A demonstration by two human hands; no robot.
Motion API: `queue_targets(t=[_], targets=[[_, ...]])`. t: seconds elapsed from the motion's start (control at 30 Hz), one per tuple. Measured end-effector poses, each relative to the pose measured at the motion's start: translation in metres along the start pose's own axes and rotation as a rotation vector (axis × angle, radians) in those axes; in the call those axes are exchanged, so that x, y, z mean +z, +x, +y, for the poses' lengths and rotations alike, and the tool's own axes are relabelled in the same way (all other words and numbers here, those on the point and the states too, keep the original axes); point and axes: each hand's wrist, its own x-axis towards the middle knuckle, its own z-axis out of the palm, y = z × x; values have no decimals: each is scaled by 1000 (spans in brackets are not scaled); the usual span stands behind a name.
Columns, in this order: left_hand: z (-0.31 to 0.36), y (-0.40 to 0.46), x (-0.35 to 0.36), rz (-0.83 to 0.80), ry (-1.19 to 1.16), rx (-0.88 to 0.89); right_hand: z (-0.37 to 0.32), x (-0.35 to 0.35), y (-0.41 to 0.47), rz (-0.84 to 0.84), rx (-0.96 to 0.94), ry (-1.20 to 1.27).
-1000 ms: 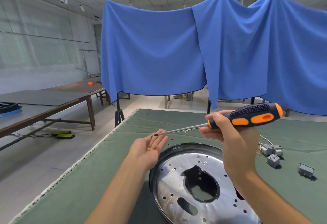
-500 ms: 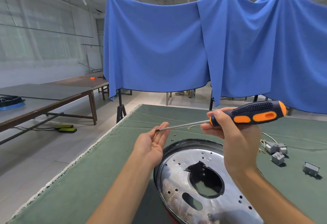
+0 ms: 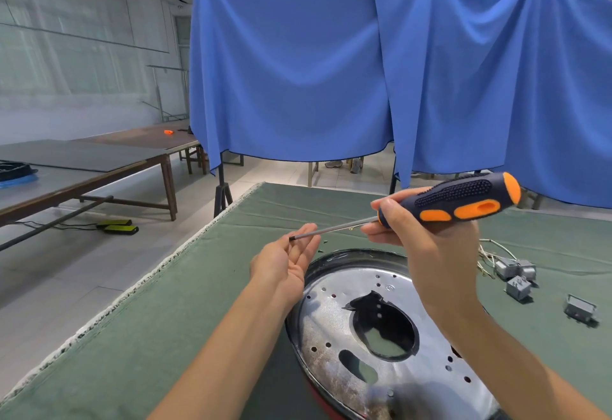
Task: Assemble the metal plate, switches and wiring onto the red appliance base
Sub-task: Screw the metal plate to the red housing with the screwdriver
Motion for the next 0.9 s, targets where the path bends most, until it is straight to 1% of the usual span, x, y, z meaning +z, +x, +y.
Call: queue_targets(t=[0.1, 0.13, 0.17, 0.2, 0.23, 0.3, 0.33, 0.37, 0.4, 0.47, 0.57, 0.63, 0.73, 0.9], targets=[[10, -4, -2, -103, 55, -45, 2, -2, 6, 54, 11, 13], [16, -6, -4, -134, 100, -58, 2, -3, 7, 76, 11, 19], [23, -8, -7, -149, 191, -50, 3, -4, 9, 96, 14, 23], [28, -9, -12, -139, 356, -9, 4, -5, 10, 111, 19, 25], [32, -9, -18, -109, 605, 65, 4, -6, 11, 119, 25, 23], [34, -8, -28, -52, 1190, 217, 6, -7, 12, 130, 39, 4], [32, -7, -32, -56, 1428, 239, 8, -7, 13, 138, 51, -7], [30, -6, -36, -78, 1595, 217, 9, -7, 12, 145, 62, -16], [27, -4, -40, -110, 1688, 174, 11, -6, 12, 150, 69, -23], [22, -3, -41, -158, 1715, 138, 13, -6, 9, 152, 73, -40], [20, 3, -34, -150, 1716, 240, 13, -6, 8, 136, 42, -91], [21, 6, -22, -177, 1704, 260, 11, -8, 10, 142, 14, -120], [23, 7, -3, -244, 1662, 212, 5, -12, 15, 184, -10, -135], [23, 8, 13, -298, 1589, 154, 1, -16, 16, 186, -18, -167]])
